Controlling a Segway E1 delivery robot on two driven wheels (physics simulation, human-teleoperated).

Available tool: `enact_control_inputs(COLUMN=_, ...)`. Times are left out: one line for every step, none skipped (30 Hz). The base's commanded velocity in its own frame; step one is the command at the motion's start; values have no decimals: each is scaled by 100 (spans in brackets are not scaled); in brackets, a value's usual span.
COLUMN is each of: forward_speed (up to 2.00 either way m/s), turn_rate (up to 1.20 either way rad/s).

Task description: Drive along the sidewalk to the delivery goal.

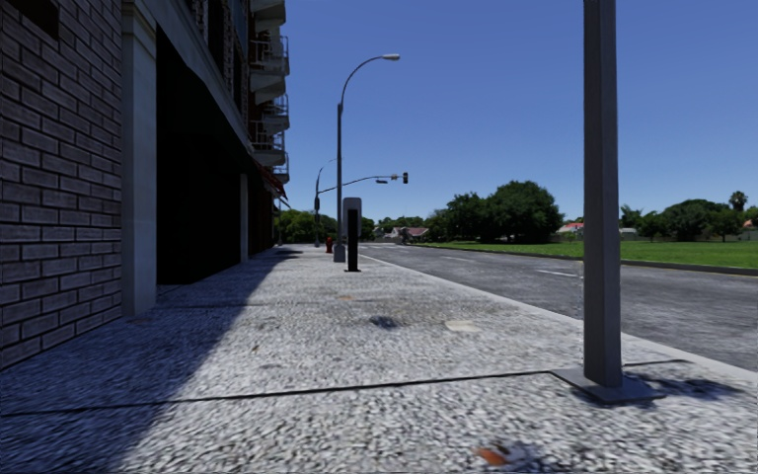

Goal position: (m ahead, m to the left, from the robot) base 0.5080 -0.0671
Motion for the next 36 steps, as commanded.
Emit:
enact_control_inputs(forward_speed=127, turn_rate=0)
enact_control_inputs(forward_speed=127, turn_rate=0)
enact_control_inputs(forward_speed=127, turn_rate=0)
enact_control_inputs(forward_speed=113, turn_rate=0)
enact_control_inputs(forward_speed=83, turn_rate=0)
enact_control_inputs(forward_speed=6, turn_rate=0)
enact_control_inputs(forward_speed=0, turn_rate=0)
enact_control_inputs(forward_speed=0, turn_rate=0)
enact_control_inputs(forward_speed=0, turn_rate=0)
enact_control_inputs(forward_speed=0, turn_rate=0)
enact_control_inputs(forward_speed=0, turn_rate=0)
enact_control_inputs(forward_speed=0, turn_rate=0)
enact_control_inputs(forward_speed=0, turn_rate=0)
enact_control_inputs(forward_speed=0, turn_rate=0)
enact_control_inputs(forward_speed=0, turn_rate=0)
enact_control_inputs(forward_speed=0, turn_rate=0)
enact_control_inputs(forward_speed=0, turn_rate=0)
enact_control_inputs(forward_speed=0, turn_rate=0)
enact_control_inputs(forward_speed=0, turn_rate=0)
enact_control_inputs(forward_speed=0, turn_rate=0)
enact_control_inputs(forward_speed=0, turn_rate=0)
enact_control_inputs(forward_speed=0, turn_rate=0)
enact_control_inputs(forward_speed=0, turn_rate=0)
enact_control_inputs(forward_speed=0, turn_rate=0)
enact_control_inputs(forward_speed=0, turn_rate=0)
enact_control_inputs(forward_speed=0, turn_rate=0)
enact_control_inputs(forward_speed=0, turn_rate=0)
enact_control_inputs(forward_speed=0, turn_rate=0)
enact_control_inputs(forward_speed=0, turn_rate=0)
enact_control_inputs(forward_speed=0, turn_rate=0)
enact_control_inputs(forward_speed=0, turn_rate=0)
enact_control_inputs(forward_speed=0, turn_rate=0)
enact_control_inputs(forward_speed=0, turn_rate=0)
enact_control_inputs(forward_speed=0, turn_rate=0)
enact_control_inputs(forward_speed=0, turn_rate=0)
enact_control_inputs(forward_speed=0, turn_rate=0)
